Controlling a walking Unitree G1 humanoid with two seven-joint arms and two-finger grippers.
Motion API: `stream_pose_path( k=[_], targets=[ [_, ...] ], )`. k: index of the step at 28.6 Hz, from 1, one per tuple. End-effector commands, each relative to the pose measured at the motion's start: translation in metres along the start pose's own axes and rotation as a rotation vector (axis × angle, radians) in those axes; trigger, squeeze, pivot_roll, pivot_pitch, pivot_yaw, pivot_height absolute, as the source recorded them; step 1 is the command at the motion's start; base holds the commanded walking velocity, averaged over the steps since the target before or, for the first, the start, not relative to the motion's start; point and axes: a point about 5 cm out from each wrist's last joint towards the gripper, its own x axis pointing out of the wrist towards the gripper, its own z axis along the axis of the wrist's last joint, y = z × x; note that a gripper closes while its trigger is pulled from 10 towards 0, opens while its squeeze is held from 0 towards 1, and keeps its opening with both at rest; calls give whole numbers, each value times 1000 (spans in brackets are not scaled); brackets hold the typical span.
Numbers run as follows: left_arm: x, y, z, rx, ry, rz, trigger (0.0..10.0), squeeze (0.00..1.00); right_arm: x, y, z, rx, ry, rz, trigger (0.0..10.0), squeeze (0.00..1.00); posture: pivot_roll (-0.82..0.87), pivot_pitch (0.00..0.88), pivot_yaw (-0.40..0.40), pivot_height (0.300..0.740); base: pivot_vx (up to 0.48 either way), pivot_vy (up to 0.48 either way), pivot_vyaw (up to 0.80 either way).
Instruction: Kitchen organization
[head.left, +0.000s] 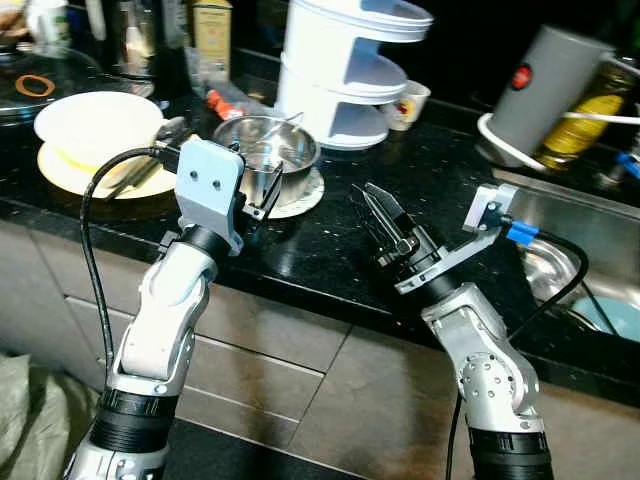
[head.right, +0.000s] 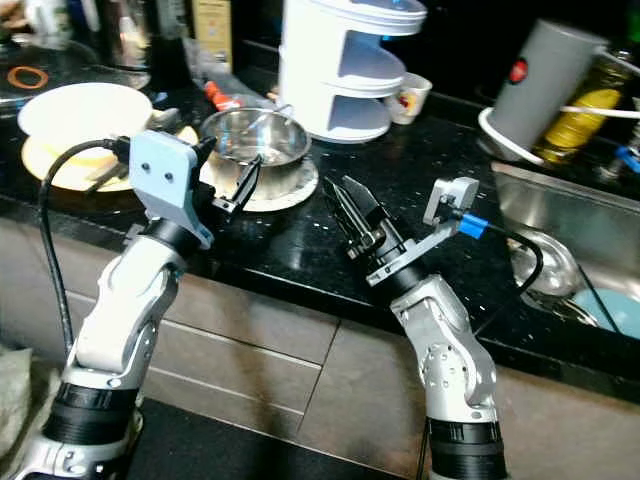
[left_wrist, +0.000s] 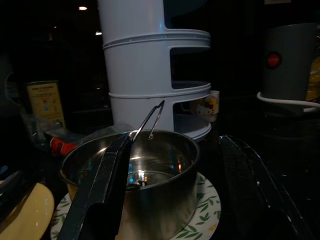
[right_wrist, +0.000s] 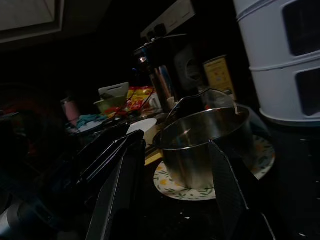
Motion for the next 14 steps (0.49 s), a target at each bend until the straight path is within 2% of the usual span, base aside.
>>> stream_pose_path(
  k=[1,3,4,8,9,11,14],
  targets=[
    [2,-1,0,-4,-2,-5,10000,0,-2,-2,1,1,-5,-10,10000,0,145,27,-170,740,0,0,0],
    [2,2,-2,2,-1,3,10000,0,-1,-2,2,-2,-5,-11,10000,0,143,27,-172,740,0,0,0],
    [2,6,-5,44,-7,9,10000,0,0,-2,1,-6,2,-8,10000,0,147,31,-179,740,0,0,0],
    [5,14,-6,110,-14,24,10000,0,1,0,-3,-2,16,-1,10000,0,145,33,-182,740,0,0,0],
    [5,14,-6,110,-14,24,10000,0,1,0,-3,-2,16,-1,10000,0,145,33,-182,740,0,0,0],
    [9,25,-5,140,-17,70,10000,0,0,2,-5,2,27,6,10000,0,141,33,-183,740,0,0,0],
    [10,29,-5,147,-16,86,10000,0,0,3,-6,6,34,10,10000,0,134,33,-181,740,0,0,0]
  ],
)
